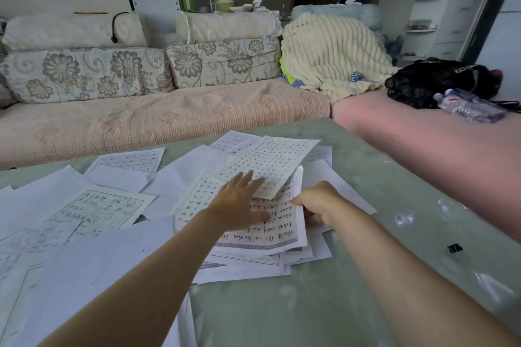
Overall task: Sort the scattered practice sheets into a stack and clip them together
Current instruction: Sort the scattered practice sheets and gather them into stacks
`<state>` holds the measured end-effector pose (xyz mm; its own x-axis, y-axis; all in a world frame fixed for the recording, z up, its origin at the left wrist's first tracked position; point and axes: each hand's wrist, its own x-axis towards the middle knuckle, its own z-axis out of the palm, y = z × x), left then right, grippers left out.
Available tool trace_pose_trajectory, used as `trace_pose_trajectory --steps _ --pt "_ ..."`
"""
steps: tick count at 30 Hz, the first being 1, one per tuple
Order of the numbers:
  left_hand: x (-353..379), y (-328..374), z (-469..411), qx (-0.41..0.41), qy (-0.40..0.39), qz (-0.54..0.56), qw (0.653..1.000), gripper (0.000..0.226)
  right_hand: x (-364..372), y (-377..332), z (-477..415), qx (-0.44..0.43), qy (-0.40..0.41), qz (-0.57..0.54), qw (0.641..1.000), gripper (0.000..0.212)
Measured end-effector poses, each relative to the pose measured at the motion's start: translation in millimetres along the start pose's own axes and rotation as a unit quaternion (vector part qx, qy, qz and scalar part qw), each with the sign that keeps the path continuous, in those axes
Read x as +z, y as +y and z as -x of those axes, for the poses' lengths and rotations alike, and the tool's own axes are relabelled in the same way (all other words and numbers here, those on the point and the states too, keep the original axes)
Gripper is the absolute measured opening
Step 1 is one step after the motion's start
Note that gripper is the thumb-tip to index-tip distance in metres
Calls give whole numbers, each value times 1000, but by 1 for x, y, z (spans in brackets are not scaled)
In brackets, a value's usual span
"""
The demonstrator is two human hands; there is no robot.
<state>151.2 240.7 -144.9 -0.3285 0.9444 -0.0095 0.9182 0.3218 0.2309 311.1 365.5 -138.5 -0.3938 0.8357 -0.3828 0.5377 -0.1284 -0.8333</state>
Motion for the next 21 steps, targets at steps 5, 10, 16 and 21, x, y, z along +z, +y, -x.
trace_pose_trajectory --steps 5,10,16,21 --pt "14 8 -6 37 139 -59 988 37 -1 4 -8 -22 14 3 1000 20" --pt "21 11 2 123 253 -65 958 28 1 4 -8 -17 19 -1 1000 19" --pt "18 28 44 187 201 19 961 29 1 -6 -5 14 19 -116 993 20" --pt "13 33 63 148 129 164 967 20 0 -2 1 -17 13 -10 1000 26"
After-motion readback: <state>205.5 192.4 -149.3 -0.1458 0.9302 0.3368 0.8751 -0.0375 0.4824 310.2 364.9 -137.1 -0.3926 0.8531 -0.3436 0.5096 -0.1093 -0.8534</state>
